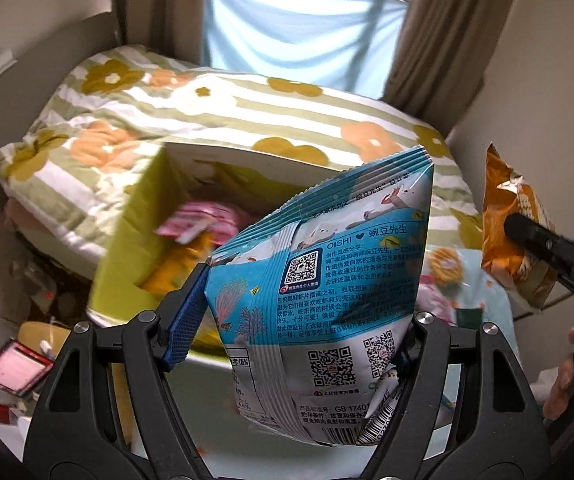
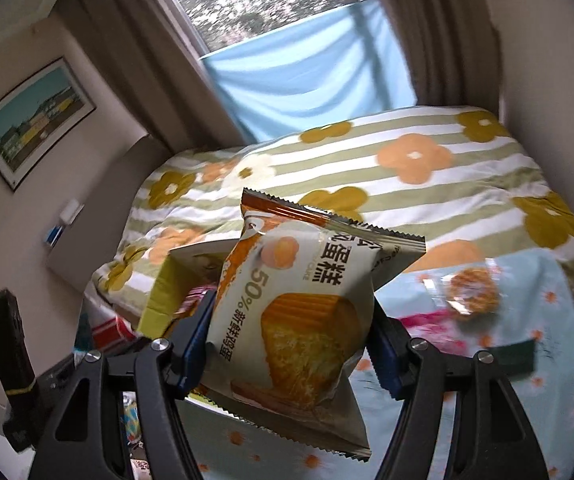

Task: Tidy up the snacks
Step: 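Carry both bags over the yellow box and open both tools to drop them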

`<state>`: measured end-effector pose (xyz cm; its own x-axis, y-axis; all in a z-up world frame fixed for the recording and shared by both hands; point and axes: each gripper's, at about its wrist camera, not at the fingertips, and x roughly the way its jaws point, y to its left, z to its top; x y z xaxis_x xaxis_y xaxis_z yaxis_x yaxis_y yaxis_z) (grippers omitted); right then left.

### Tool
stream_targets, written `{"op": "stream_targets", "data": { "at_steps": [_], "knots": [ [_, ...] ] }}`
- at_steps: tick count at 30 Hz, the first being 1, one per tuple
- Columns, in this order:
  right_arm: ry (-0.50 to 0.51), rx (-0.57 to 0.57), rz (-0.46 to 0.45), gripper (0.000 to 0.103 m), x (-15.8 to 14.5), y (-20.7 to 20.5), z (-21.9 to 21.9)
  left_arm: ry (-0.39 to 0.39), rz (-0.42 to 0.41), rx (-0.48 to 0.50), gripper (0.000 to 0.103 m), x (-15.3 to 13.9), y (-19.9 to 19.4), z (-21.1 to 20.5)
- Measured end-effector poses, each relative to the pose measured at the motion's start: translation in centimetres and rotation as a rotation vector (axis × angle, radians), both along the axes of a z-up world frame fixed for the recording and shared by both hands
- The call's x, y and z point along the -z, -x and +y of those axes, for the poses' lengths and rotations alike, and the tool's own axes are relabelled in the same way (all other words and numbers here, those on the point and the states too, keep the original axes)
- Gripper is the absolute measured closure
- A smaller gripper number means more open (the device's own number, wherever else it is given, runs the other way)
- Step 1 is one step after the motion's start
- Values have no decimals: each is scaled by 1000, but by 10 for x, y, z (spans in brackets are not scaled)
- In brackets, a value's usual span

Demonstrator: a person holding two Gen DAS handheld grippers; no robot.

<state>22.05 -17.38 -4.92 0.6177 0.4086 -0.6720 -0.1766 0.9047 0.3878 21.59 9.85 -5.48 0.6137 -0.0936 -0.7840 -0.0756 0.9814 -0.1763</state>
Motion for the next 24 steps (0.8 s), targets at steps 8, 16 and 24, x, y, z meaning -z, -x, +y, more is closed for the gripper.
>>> {"op": "stream_targets", "data": {
  "at_steps": [8, 16, 24],
  "knots": [
    [32, -51, 79, 39, 38, -29, 83, -33, 52, 1, 31, 30, -45, 81],
    [75, -40, 166, 39, 76, -39, 106, 2, 102, 68, 17, 62, -82, 106],
    [151, -72, 156, 39, 85, -32, 109, 26, 100, 56, 0, 75, -75, 111]
  ]
}}
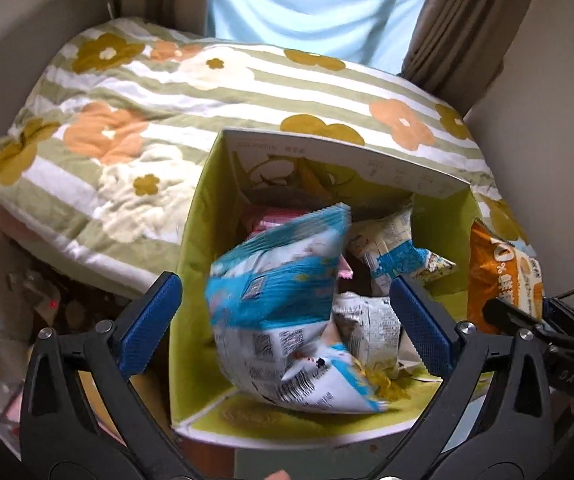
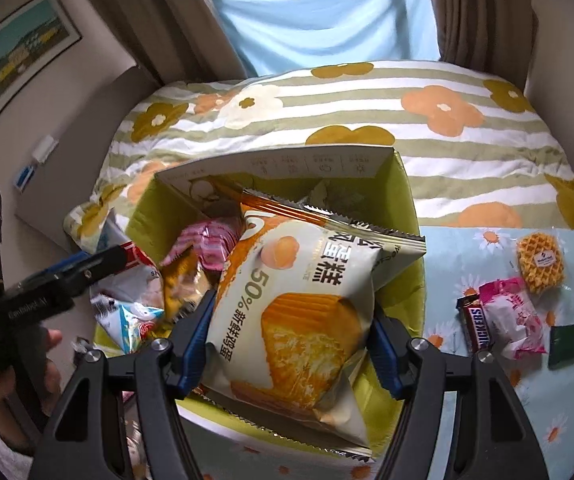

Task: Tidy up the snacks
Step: 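Carry both bags over the yellow box and open both tools to drop them, then move both tools back over the pink candy bag and waffle pack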

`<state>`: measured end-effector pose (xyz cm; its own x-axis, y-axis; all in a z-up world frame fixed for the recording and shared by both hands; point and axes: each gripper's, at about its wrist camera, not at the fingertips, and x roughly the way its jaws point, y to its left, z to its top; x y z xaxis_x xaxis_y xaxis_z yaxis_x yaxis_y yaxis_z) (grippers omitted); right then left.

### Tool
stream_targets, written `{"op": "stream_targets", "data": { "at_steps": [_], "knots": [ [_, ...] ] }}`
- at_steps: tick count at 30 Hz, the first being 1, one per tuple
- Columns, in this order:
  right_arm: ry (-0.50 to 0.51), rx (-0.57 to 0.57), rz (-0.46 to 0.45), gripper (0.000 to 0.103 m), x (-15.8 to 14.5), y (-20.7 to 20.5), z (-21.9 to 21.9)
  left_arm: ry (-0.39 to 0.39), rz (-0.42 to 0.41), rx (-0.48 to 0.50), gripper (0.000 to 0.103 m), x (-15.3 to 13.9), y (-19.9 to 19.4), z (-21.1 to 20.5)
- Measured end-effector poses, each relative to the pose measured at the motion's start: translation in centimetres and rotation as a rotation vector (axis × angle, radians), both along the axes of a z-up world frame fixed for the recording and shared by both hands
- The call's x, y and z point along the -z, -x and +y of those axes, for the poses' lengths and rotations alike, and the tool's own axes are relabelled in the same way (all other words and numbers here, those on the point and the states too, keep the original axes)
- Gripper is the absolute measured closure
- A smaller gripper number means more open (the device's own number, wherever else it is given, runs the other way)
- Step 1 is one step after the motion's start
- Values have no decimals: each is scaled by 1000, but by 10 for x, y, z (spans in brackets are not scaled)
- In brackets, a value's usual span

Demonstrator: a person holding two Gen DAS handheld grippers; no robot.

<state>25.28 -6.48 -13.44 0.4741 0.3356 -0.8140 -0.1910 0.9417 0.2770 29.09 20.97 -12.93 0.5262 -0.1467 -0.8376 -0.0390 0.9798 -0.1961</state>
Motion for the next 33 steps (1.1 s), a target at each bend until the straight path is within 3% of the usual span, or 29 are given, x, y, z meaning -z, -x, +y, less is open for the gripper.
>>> {"op": "stream_targets", "data": {
  "at_steps": [8, 10, 12, 22, 33],
  "knots": [
    [74, -54, -8, 34, 10, 13, 6, -1, 5, -28, 0, -3, 20, 6],
    [86, -46, -28, 7, 12, 14, 5, -5, 3, -29, 0, -5, 24, 5],
    [95, -34, -66, 0, 10, 19, 1, -11, 0, -27, 0, -7, 29, 4],
    [83, 4, -90, 0, 0, 36, -11, -15, -23, 19, 0, -20, 49, -7],
    [71, 96, -84, 1, -15, 62, -38, 0, -56, 159, 0, -31, 52, -48]
  ]
}}
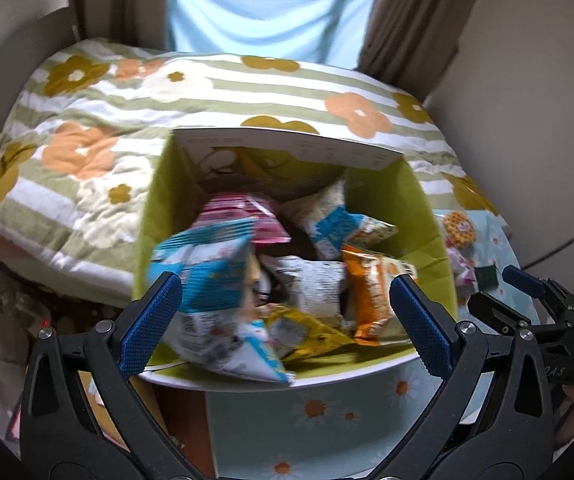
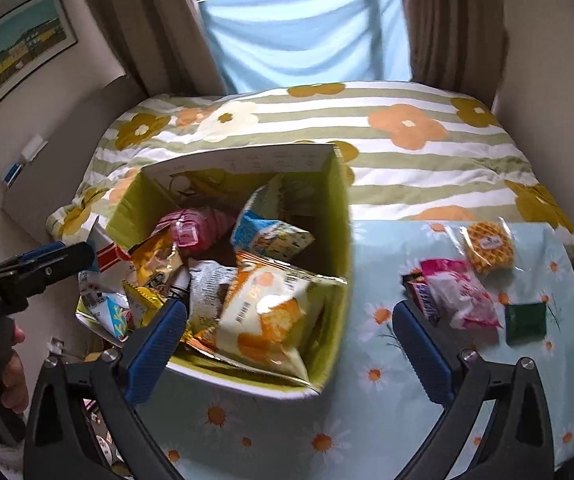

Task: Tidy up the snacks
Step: 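Move both tools back over the pink candy bag and waffle pack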

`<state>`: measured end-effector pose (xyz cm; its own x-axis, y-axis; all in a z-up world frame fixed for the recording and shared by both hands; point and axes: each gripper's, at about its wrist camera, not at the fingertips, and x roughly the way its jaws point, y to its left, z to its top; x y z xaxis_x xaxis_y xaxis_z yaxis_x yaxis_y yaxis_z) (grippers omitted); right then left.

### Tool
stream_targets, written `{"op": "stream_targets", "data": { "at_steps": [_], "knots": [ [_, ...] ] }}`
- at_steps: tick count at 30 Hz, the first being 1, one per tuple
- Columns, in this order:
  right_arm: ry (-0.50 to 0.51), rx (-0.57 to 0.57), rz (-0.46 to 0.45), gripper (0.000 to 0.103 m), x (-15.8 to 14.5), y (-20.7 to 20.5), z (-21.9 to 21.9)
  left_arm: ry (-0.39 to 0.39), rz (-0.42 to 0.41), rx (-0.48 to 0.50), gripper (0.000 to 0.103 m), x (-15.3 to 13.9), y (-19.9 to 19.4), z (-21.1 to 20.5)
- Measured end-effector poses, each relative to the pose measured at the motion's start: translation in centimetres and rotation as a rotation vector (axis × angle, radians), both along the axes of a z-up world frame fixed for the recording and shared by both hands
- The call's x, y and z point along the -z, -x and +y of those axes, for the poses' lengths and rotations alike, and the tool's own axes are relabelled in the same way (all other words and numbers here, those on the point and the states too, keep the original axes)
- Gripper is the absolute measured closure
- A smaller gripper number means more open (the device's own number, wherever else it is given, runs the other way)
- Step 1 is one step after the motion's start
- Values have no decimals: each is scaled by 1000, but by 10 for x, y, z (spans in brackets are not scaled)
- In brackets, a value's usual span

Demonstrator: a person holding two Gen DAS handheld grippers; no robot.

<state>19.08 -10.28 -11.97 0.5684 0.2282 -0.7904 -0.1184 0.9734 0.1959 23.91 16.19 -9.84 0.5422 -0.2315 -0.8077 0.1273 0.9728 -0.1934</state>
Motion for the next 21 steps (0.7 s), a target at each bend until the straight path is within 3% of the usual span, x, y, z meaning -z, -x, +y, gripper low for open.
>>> {"op": "stream_targets", "data": {
  "at_steps": [11, 21],
  "knots": [
    [37, 153, -35, 0, -27, 28, -84, 14, -29, 155, 0, -11, 5, -69],
    [9, 214, -39, 0, -26, 34, -169, 3, -22, 188, 0, -15, 4, -147]
  ]
}}
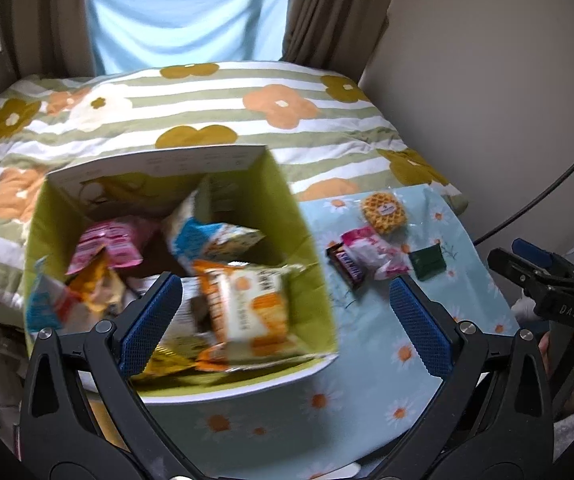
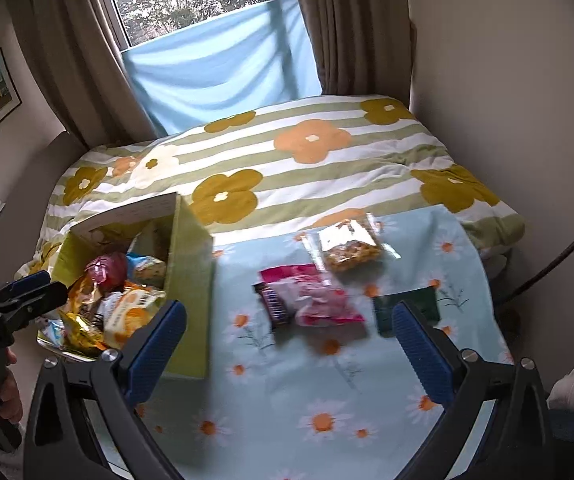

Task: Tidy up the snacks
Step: 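Move both tools back over the pink candy bag and waffle pack, then grasp the pink candy bag with the left tool while the right tool grasps the waffle pack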

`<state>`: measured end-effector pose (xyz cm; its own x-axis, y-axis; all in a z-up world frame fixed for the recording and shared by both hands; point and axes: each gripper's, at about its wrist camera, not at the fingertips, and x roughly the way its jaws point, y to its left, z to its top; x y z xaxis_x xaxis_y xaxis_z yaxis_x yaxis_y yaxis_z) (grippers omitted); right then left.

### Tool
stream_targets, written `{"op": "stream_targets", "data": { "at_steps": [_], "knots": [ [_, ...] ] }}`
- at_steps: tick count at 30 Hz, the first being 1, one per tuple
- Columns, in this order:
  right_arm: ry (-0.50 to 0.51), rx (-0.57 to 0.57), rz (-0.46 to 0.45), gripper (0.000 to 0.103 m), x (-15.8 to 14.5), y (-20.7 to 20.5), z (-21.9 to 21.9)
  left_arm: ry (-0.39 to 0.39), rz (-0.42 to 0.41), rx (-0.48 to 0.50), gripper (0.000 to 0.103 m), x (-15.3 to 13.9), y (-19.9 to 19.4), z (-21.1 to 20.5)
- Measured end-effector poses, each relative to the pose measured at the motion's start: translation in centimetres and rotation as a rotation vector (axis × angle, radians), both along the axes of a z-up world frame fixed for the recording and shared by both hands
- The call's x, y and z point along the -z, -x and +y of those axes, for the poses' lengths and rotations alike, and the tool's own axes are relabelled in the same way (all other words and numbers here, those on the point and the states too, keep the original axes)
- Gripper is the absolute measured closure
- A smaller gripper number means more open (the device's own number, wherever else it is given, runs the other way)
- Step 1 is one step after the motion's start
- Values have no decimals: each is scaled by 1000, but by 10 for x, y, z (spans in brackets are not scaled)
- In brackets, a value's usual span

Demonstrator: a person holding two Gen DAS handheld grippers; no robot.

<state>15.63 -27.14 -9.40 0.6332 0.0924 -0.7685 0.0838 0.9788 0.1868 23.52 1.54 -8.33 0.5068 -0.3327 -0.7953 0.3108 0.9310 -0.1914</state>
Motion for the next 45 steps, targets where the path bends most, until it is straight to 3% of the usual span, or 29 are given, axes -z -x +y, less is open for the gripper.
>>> {"op": "stream_targets", "data": {
  "at_steps": [12, 20, 27, 32, 40, 45],
  "knots": [
    [3, -96, 52, 1, 24, -23, -100, 18, 64, -51, 0, 22, -12, -125],
    [-34, -116, 70, 0, 42, -59, -146, 3, 173, -81, 0, 79, -30, -183],
    [-75, -125, 101, 1, 69, -98, -157, -100, 241, -98, 0, 146, -56, -224],
    [-97, -127, 145, 0, 95, -125, -159, -186, 235, -123, 0, 181, -72, -245],
    [-126, -159, 206, 0, 134, -157, -153, -320, 225, -152, 0, 214, -88, -259],
    [-126, -195, 224, 1, 148, -171, -144, -392, 182, -131, 1, 220, -88, -266]
  ]
}}
